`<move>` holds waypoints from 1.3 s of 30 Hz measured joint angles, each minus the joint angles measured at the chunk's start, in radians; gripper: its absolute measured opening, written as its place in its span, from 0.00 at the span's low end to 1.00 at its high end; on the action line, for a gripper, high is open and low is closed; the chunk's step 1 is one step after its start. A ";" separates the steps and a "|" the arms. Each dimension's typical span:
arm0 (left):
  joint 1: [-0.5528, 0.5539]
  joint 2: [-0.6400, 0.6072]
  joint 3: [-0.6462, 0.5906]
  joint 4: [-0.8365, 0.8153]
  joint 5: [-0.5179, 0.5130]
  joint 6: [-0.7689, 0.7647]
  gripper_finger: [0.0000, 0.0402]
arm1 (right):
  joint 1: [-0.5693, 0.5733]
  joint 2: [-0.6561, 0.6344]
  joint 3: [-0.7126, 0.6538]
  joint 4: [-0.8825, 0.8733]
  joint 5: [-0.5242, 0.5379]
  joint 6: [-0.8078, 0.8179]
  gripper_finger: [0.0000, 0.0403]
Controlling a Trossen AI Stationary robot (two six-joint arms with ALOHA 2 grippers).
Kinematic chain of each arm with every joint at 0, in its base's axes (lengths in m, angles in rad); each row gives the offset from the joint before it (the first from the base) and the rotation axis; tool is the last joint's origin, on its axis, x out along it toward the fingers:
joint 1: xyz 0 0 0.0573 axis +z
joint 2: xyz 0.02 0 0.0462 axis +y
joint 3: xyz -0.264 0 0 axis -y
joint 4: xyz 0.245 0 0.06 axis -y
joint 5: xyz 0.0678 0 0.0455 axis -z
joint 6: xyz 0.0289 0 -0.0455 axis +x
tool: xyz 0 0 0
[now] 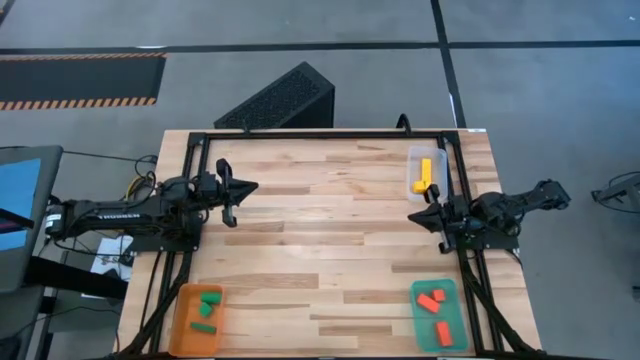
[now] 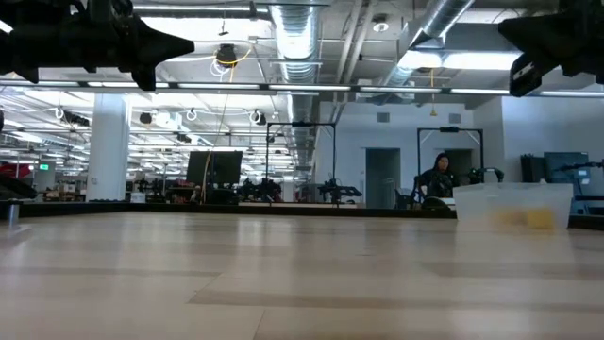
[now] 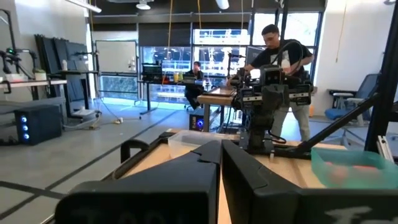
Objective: Sort & place blocks by color
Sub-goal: Return to Home Position
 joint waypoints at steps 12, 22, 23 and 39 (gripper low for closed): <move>0.027 -0.001 0.001 0.026 -0.012 0.020 0.00 | -0.274 0.004 0.000 -0.076 -0.239 -0.022 0.00; -0.036 -0.180 -0.130 -0.085 -0.018 -0.102 0.00 | -0.302 0.004 -0.001 -0.211 -0.384 0.042 0.00; -0.044 -0.208 -0.127 -0.134 -0.044 -0.114 0.00 | -0.294 0.004 -0.001 -0.211 -0.381 0.042 0.01; -0.081 -0.460 -0.122 -0.488 0.097 -0.068 0.00 | -0.276 0.005 -0.002 -0.231 -0.304 0.045 0.06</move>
